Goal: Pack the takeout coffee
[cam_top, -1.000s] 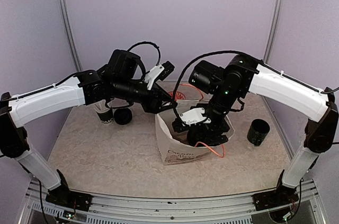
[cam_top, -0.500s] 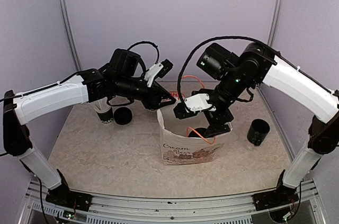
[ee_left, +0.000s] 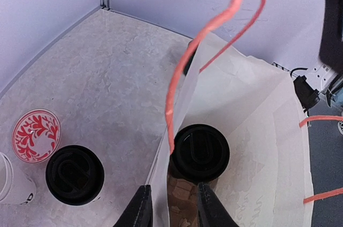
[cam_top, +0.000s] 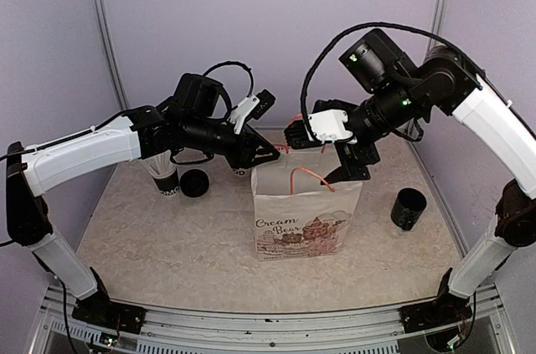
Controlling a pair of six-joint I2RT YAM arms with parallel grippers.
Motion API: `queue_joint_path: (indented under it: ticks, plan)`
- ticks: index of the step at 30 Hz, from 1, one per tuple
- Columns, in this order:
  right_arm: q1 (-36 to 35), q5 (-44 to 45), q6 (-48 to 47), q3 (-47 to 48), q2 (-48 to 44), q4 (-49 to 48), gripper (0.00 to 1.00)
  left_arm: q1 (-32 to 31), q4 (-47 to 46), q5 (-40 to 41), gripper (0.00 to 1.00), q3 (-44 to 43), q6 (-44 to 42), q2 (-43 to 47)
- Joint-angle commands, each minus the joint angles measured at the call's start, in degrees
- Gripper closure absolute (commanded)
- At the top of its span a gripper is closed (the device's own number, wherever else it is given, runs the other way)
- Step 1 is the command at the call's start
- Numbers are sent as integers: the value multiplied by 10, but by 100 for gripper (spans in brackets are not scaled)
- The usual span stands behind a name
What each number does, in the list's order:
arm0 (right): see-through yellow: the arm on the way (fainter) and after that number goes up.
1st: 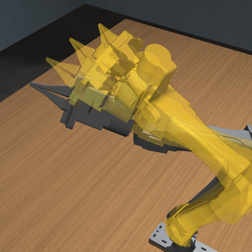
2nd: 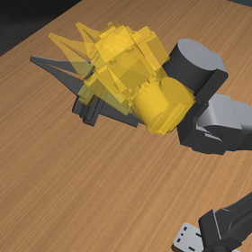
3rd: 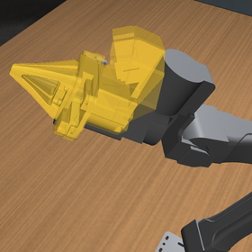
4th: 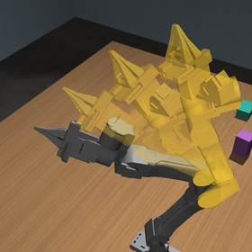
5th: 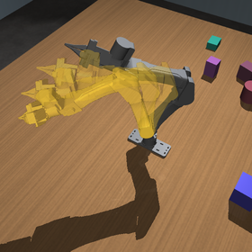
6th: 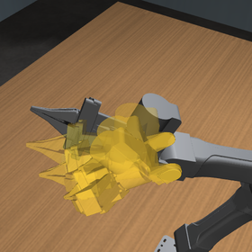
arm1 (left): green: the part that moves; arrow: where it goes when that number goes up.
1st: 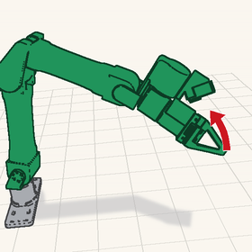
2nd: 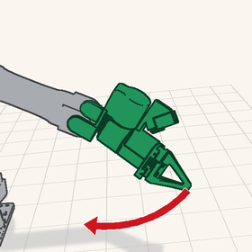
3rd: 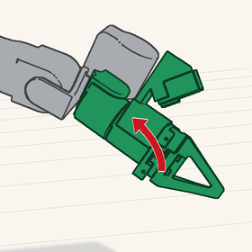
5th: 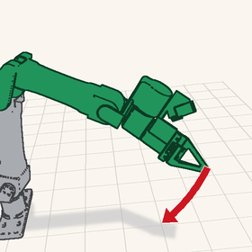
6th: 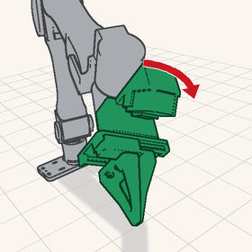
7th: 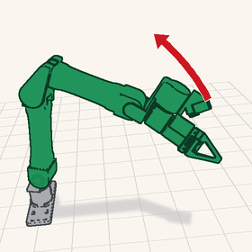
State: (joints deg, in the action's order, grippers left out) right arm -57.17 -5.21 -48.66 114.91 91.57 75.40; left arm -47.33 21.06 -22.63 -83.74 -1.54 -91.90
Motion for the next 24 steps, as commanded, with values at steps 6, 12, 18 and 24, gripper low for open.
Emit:
queue_joint_path:
  ticks: [6, 12, 18, 24]
  plan:
    - [54, 44, -3, 66, -53, -85, 6, -4, 8, 4, 76, -21, -11, -12]
    - [106, 7, 23, 22, -52, -102, 3, -10, 13, 7, 79, -31, -18, -21]
    - [125, -24, 61, -14, -5, -104, 13, -12, 13, 8, 80, -30, -18, -22]
    - [151, -65, 69, 12, 32, -96, 69, -12, 8, 16, 80, -21, -15, -15]
